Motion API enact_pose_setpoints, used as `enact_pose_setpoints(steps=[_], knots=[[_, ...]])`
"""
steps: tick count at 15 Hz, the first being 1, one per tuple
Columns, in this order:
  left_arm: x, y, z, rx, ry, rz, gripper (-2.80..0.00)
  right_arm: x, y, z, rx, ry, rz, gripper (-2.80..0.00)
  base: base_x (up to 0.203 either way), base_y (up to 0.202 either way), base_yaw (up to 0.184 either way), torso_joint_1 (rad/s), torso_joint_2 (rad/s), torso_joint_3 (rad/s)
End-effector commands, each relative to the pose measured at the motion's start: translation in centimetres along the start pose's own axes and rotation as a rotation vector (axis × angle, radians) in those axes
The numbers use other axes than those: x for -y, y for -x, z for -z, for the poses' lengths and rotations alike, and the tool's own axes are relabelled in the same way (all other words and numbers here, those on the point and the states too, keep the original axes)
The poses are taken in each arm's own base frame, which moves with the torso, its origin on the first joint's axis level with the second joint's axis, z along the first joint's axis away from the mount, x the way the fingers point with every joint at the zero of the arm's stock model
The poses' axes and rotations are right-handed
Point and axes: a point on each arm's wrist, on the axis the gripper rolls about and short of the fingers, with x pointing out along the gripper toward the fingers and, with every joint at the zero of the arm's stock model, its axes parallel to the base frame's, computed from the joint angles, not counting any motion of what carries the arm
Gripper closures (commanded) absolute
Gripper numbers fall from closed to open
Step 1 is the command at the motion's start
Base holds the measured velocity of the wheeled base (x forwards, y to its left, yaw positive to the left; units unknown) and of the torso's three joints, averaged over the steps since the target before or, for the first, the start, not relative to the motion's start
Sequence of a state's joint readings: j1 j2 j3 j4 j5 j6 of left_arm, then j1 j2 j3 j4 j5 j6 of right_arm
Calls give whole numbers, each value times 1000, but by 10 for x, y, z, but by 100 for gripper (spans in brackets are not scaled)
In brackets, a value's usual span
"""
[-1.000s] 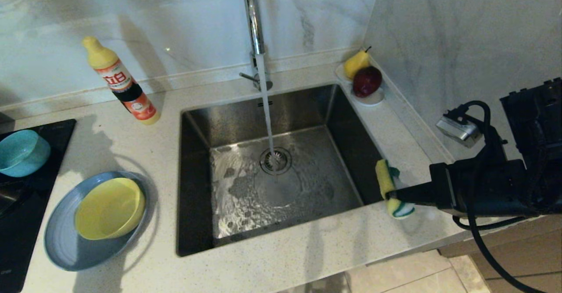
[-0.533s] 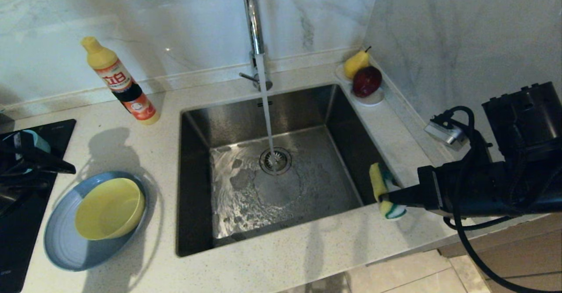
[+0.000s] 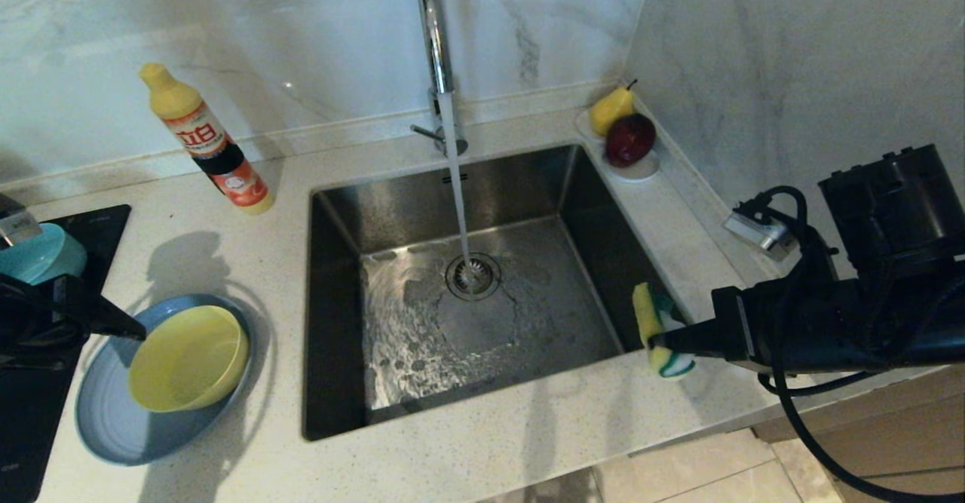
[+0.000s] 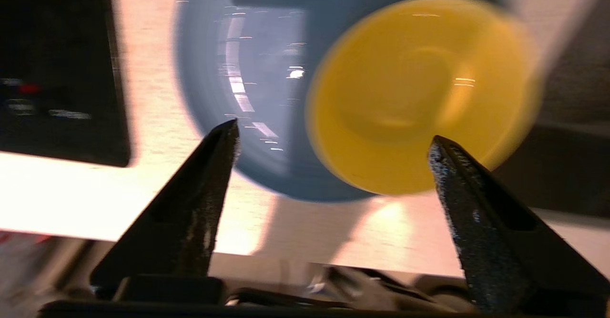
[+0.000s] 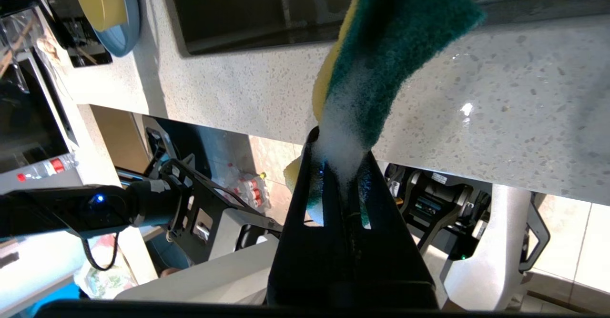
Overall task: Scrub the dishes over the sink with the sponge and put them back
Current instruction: Wash the bowl
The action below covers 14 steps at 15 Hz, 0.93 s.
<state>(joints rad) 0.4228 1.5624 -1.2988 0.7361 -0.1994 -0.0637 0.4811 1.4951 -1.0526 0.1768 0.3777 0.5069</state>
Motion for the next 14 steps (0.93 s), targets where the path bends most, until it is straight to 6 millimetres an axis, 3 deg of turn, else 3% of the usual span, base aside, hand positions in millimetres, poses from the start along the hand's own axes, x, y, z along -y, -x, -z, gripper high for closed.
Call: enact_pose_setpoints(steps=[1,6,10,14], knots=[[-5,-17,-1,-45,-4,-51,-280,0,-2,-1,-4,0,-2,0,0,0,0,0,0,0],[-2,-40,-4,-87,-18,-34,-280,1,-11,-4,-18,-1,4,0,0,0,0,0,0,0],[8,-47,3,-124,-35,-10,-280,-1,-9,-5,-10,2,-1,0,0,0,0,0,0,0],[7,-71,0,-167,-3,-14,-280,-3,-5,-7,2,6,-6,0,0,0,0,0,0,0]])
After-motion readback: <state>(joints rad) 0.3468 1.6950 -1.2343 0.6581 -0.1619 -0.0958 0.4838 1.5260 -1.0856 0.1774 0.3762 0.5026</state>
